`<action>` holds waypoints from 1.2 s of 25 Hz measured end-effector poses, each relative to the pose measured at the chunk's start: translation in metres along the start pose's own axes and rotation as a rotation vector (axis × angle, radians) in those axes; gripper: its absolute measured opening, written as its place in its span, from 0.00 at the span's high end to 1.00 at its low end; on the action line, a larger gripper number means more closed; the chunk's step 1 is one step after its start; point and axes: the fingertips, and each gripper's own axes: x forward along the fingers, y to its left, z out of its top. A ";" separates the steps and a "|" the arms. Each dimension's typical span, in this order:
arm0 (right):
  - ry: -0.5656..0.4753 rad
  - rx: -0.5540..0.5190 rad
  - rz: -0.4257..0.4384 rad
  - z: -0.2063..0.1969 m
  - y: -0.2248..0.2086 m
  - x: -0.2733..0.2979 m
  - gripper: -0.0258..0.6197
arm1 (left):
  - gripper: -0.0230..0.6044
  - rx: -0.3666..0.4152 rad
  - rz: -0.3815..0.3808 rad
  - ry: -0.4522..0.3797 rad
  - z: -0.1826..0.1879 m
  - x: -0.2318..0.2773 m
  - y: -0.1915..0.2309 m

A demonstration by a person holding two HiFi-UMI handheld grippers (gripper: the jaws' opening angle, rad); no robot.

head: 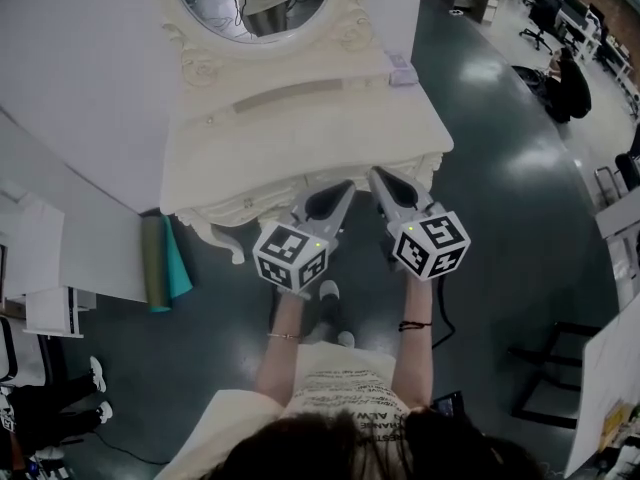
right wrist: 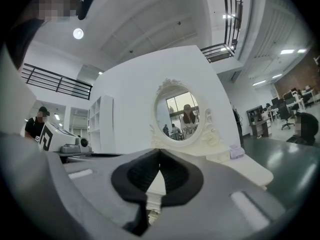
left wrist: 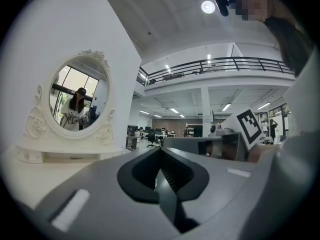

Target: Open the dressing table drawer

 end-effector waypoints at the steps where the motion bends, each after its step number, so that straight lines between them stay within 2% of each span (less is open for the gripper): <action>1: 0.001 -0.001 -0.002 0.000 -0.002 0.002 0.96 | 0.97 -0.002 -0.002 0.001 -0.001 0.002 0.002; 9: 0.016 -0.001 -0.018 -0.002 -0.029 0.030 0.96 | 0.97 -0.016 -0.015 0.002 -0.007 0.030 0.026; 17: 0.032 0.016 -0.019 -0.008 -0.054 0.073 0.96 | 0.97 -0.022 -0.013 0.012 -0.009 0.057 0.068; 30: 0.047 0.017 -0.041 0.001 -0.088 0.137 0.96 | 0.97 -0.042 -0.050 0.015 -0.002 0.100 0.127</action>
